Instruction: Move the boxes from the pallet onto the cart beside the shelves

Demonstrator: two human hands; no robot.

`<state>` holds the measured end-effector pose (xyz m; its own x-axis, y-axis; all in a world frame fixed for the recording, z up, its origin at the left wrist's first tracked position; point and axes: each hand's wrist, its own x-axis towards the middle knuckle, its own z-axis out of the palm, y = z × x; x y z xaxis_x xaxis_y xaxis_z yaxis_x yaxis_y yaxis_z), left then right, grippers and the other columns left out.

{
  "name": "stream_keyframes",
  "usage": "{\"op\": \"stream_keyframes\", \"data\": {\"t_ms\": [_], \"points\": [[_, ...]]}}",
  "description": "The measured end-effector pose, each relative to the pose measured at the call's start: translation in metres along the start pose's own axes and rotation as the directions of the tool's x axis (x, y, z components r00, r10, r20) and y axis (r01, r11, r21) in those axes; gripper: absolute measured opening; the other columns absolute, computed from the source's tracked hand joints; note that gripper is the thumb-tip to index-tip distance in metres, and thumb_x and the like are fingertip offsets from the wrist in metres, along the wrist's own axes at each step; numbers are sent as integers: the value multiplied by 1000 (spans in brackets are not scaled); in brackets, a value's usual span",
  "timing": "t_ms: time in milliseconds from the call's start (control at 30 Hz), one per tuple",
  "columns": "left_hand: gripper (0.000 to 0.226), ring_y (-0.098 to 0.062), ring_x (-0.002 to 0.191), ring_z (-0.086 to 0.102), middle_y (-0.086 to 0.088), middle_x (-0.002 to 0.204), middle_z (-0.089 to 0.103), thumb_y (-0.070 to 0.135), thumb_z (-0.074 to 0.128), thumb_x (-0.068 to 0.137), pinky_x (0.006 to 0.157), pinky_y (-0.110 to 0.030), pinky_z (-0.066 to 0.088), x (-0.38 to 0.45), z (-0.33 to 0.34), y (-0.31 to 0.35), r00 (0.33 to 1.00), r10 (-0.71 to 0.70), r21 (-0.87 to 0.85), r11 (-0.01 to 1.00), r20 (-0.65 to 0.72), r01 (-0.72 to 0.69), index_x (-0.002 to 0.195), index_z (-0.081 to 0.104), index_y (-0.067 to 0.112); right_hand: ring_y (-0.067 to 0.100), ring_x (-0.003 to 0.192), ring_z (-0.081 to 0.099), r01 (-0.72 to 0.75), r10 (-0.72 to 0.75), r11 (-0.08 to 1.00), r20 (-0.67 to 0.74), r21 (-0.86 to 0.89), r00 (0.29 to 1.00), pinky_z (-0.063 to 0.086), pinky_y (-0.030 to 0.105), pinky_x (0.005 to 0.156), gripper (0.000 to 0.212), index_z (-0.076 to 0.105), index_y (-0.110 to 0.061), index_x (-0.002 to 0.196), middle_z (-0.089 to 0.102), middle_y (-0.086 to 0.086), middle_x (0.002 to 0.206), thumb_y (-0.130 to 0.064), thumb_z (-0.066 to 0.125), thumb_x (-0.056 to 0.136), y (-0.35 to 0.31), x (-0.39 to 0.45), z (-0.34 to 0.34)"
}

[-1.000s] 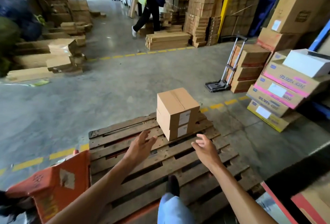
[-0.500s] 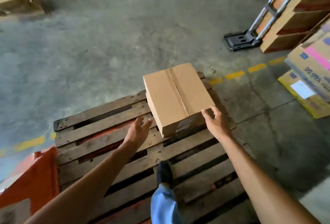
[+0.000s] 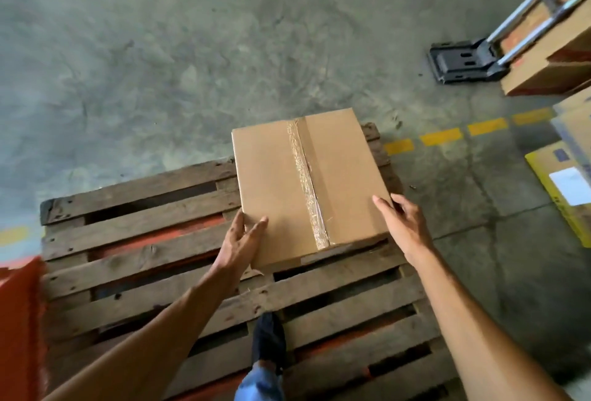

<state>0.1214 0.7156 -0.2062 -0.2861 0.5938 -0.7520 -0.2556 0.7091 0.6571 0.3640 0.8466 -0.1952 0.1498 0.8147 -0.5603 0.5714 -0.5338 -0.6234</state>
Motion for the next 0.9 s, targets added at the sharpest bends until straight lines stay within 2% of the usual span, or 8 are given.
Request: {"op": "stream_keyframes", "data": {"t_ms": [67, 133, 267, 400, 500, 600, 767, 900], "points": [[39, -16, 97, 60, 0, 118, 61, 35, 56, 94, 75, -31, 57, -15, -18, 15, 1000, 15, -77, 997, -27, -17, 132, 50, 31, 22, 121, 53, 91, -88, 993, -41, 73, 995, 42, 33, 99, 55, 53, -16, 133, 55, 8, 135, -39, 67, 84, -11, -18, -2], [38, -23, 103, 62, 0, 118, 65, 35, 59, 91, 87, -44, 54, -38, -41, 30, 999, 31, -133, 991, -10, -33, 128, 53, 40, 17, 119, 55, 136, -132, 969, -31, 204, 991, 42, 28, 96, 52, 54, -15, 134, 57, 5, 132, -26, 68, 85, -25, -47, -1], [54, -28, 103, 62, -6, 122, 63, 23, 63, 87, 77, -42, 54, -108, -87, 47, 993, 114, -187, 976, 5, -111, 135, 47, 43, 17, 117, 58, 160, -197, 940, 98, 301, 975, 43, 32, 103, 60, 46, -18, 140, 59, 3, 132, -14, 67, 84, -52, -123, -3], [85, -26, 108, 57, -4, 131, 52, 30, 74, 78, 99, -48, 46, -215, -151, 48, 972, 228, -179, 956, -47, -233, 147, 27, 46, 16, 120, 55, 257, -298, 917, 98, 305, 949, 40, 34, 106, 69, 40, -24, 144, 56, 1, 134, -22, 71, 83, -71, -243, -7], [91, -29, 110, 57, -5, 135, 50, 40, 77, 71, 101, -52, 45, -311, -203, 25, 928, 371, -161, 915, -21, -370, 144, 26, 52, 15, 128, 46, 394, -414, 860, -9, 324, 910, 34, 27, 106, 70, 40, -25, 144, 46, -1, 142, -27, 72, 82, -60, -364, -4], [93, -26, 108, 59, -4, 136, 52, 38, 77, 65, 99, -47, 47, -404, -246, -12, 863, 504, -182, 848, -17, -498, 144, 30, 49, 13, 131, 40, 513, -491, 794, -154, 325, 858, 31, 23, 104, 68, 40, -23, 144, 42, -3, 143, -26, 71, 84, -33, -481, -5], [84, -27, 107, 56, -6, 136, 49, 35, 76, 75, 93, -45, 49, -551, -283, -61, 769, 638, -142, 765, 41, -628, 143, 30, 51, 12, 119, 55, 624, -549, 699, -296, 350, 781, 41, 36, 107, 69, 43, -27, 141, 57, -3, 134, -32, 74, 79, 19, -660, -41], [92, -23, 108, 57, -3, 137, 48, 35, 78, 64, 95, -40, 48, -637, -277, -86, 662, 739, -201, 672, 123, -712, 143, 32, 50, -7, 97, 63, 761, -631, 579, -430, 293, 646, 49, 12, 85, 51, 51, -31, 130, 66, -14, 114, -16, 69, 85, 62, -776, -87]]}}
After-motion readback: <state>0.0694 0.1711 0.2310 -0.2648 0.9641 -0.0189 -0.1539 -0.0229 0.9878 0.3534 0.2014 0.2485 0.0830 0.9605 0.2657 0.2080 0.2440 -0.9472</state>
